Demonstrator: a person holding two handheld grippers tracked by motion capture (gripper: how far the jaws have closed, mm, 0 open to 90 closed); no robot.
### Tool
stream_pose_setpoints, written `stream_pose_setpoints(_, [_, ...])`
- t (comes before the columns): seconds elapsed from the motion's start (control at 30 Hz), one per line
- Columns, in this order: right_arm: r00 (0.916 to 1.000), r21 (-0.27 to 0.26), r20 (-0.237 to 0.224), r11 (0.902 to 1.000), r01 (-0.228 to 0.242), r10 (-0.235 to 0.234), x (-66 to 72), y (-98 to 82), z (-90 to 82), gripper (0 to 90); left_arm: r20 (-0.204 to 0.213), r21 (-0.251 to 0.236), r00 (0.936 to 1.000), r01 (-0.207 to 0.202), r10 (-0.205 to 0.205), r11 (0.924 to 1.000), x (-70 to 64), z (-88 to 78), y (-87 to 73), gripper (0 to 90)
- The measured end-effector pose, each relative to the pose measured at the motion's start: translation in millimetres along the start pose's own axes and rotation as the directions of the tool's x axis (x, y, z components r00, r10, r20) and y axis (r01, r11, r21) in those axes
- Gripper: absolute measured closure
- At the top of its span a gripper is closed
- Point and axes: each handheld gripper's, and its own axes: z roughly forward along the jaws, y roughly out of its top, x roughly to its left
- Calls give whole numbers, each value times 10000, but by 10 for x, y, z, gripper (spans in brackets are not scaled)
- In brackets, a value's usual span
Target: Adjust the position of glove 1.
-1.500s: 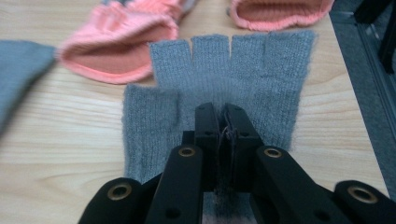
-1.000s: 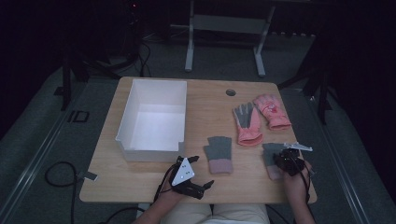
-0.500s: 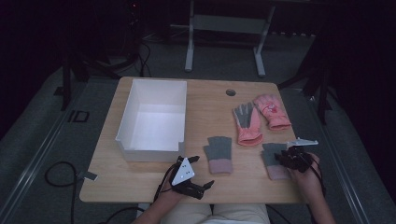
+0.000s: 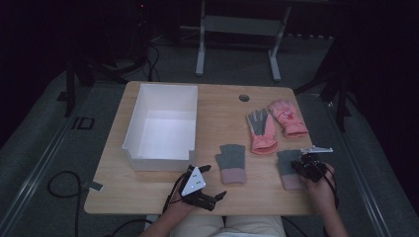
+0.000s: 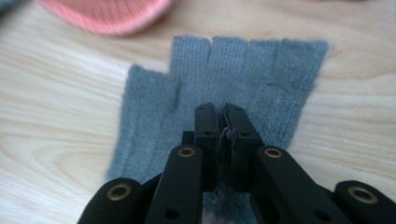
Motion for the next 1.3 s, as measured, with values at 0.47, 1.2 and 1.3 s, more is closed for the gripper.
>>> stream_pose_setpoints(0.47, [9988, -1621, -416, 9866, 175, -245, 681, 536, -588, 850, -15, 11, 10000, 37, -37, 10000, 2, 1, 1, 13])
stream_pose_setpoints(1.2, [9762, -903, -2144, 9958, 146, -337, 1726, 704, 67, 847, -111, -63, 9999, -59, 58, 10000, -3, -7, -3, 14])
stream_pose_setpoints(1.3, [9745, -740, -2242, 9972, -53, -115, 1747, 686, 140, 846, -143, -34, 9998, -129, 129, 9999, -10, -5, -2, 14])
